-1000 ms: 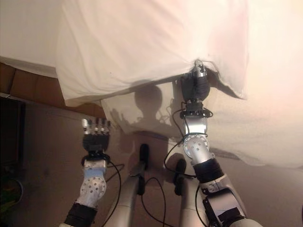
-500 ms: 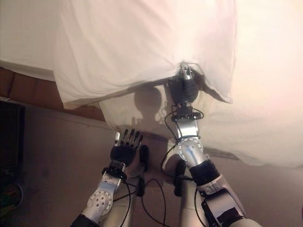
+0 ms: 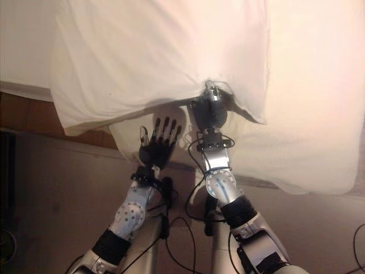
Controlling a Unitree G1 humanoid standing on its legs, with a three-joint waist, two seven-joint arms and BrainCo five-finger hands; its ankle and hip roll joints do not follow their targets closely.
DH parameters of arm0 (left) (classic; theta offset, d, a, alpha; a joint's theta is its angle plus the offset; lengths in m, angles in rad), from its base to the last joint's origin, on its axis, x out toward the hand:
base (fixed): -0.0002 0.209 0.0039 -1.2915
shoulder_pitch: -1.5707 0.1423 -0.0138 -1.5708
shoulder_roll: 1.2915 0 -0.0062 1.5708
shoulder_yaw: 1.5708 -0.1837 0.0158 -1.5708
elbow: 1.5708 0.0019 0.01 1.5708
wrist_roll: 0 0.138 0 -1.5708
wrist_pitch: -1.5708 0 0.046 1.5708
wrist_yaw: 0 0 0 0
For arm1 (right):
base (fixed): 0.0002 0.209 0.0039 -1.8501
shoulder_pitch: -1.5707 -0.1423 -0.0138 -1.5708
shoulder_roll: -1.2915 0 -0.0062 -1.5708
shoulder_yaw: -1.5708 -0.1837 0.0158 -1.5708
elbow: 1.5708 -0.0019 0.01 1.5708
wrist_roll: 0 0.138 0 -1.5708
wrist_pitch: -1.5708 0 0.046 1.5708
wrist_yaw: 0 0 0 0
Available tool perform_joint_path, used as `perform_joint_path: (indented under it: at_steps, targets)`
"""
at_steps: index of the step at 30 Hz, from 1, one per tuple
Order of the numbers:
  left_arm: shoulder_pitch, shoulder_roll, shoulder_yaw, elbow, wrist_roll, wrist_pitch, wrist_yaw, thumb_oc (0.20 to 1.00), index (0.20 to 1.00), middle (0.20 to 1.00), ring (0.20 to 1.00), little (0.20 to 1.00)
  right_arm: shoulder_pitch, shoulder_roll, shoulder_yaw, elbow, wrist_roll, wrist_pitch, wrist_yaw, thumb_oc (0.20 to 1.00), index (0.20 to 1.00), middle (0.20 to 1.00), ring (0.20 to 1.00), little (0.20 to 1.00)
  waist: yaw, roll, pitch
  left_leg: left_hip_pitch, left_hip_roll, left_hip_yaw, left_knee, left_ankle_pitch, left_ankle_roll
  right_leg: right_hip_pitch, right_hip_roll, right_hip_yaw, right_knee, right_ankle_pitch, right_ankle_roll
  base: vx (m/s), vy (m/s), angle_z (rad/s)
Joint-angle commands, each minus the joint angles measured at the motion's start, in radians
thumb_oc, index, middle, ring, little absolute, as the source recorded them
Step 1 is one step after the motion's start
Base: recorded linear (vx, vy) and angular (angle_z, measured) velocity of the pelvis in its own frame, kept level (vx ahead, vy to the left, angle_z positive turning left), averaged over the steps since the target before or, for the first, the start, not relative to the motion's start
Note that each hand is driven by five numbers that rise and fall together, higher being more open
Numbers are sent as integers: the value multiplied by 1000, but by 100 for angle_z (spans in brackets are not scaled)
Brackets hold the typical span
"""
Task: Make the bed
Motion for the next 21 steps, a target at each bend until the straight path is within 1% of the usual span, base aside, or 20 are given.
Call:
perform_joint_path:
  at_steps: [1, 2, 4, 9, 19, 21]
  targets:
    - [-19, -35, 13, 41, -13, -26, 0, 1000, 1000, 1000, 1000, 1000, 3, 50, 15, -135, -20, -26, 104, 200, 200, 200, 200, 200, -10, -15, -89, 22, -28, 45, 102, -178, 36, -8, 33, 45, -178, 195, 73, 0, 0, 0]
    - [-19, -36, 13, 41, -13, -26, 0, 1000, 1000, 1000, 1000, 1000, 3, 50, 15, -135, -20, -26, 103, 200, 200, 200, 200, 200, -10, -15, -89, 22, -28, 45, 102, -178, 36, -8, 33, 45, -178, 195, 73, 13, -1, -6]
    - [-73, -55, 20, 97, -22, -34, 13, 1000, 1000, 1000, 1000, 1000, 5, 65, 28, -127, -19, -26, 96, 200, 200, 200, 200, 200, -19, -16, -93, 23, -27, 48, 98, -178, 36, -10, 35, 49, -182, 198, 74, 16, 2, -6]
    - [-132, -77, 35, 141, -22, -44, 16, 1000, 1000, 1000, 1000, 1000, 13, 76, 40, -116, -14, -26, 94, 200, 200, 200, 200, 200, -29, -18, -98, 18, -25, 54, 100, -180, 36, -19, 38, 56, -179, 198, 73, 6, 4, -3]
    - [-199, -85, 71, 192, -32, -50, 5, 1000, 1000, 1000, 1000, 1000, 23, 87, 42, -109, -18, -25, 92, 200, 200, 200, 200, 200, -41, -19, -103, 12, -21, 59, 97, -175, 32, -23, 43, 63, -183, 202, 73, 1, -3, -2]
    - [-215, -96, 77, 227, -37, -66, 32, 1000, 1000, 1000, 1000, 1000, 25, 91, 45, -104, -19, -22, 89, 200, 200, 200, 200, 200, -43, -18, -107, 11, -21, 58, 98, -177, 34, -26, 43, 63, -179, 201, 72, 2, -4, -4]
